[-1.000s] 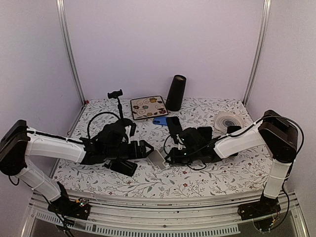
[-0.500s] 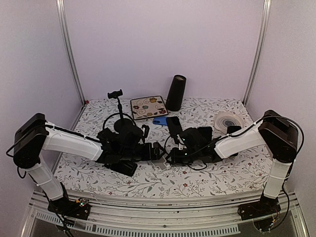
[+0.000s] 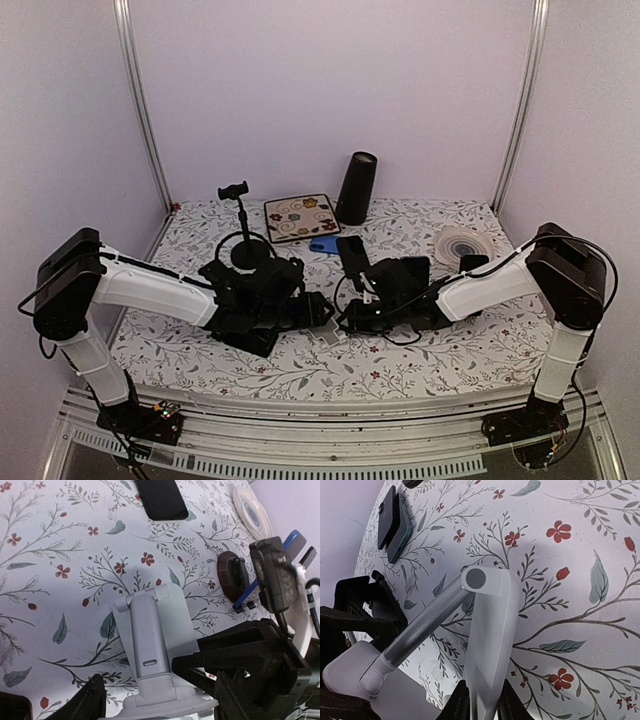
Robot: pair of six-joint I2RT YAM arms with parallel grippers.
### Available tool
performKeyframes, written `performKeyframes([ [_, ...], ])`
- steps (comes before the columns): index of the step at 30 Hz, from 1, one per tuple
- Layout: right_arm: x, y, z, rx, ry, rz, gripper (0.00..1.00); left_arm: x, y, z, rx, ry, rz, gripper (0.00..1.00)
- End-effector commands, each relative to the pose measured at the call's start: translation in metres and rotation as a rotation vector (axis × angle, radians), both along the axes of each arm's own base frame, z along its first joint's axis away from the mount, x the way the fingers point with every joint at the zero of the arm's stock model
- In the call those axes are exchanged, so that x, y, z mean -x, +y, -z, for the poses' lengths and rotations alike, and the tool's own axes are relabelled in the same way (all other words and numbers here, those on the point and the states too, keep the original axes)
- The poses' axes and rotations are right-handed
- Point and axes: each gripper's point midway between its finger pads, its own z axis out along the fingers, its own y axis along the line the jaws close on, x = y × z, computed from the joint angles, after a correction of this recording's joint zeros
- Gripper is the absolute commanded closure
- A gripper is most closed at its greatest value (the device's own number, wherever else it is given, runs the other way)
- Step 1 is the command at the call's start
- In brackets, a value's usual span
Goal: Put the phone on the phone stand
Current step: Pass from the right arm to the left, then place the phone stand at the center of the board.
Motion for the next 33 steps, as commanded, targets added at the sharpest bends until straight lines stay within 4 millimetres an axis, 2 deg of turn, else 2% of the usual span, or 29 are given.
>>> performKeyframes([
  [1, -0.005, 0.004, -0.027, -0.050, -0.060, -0.008, 0.78, 0.000, -0.005, 0.000, -0.016, -0.009, -0.007, 0.42],
  [6, -0.007, 0.001, -0.034, -0.042, -0.083, -0.005, 0.72, -0.002, -0.007, -0.009, -0.019, -0.029, 0.000, 0.54],
  [17, -0.017, -0.013, -0.081, -0.015, -0.202, 0.031, 0.44, -0.006, -0.002, -0.029, -0.051, -0.075, -0.027, 0.58],
  [22, -0.020, -0.022, -0.111, 0.001, -0.274, 0.042, 0.34, -0.008, -0.003, -0.039, -0.081, -0.101, -0.034, 0.58],
  [24, -0.022, -0.028, -0.130, -0.005, -0.318, 0.053, 0.31, -0.010, -0.003, -0.042, -0.103, -0.113, -0.041, 0.58],
  [26, -0.023, -0.035, -0.141, 0.004, -0.350, 0.070, 0.27, -0.012, -0.005, -0.043, -0.129, -0.121, -0.046, 0.58],
  [33, -0.021, -0.072, -0.201, 0.012, -0.498, 0.150, 0.20, -0.017, -0.018, -0.045, -0.229, -0.144, -0.052, 0.57],
])
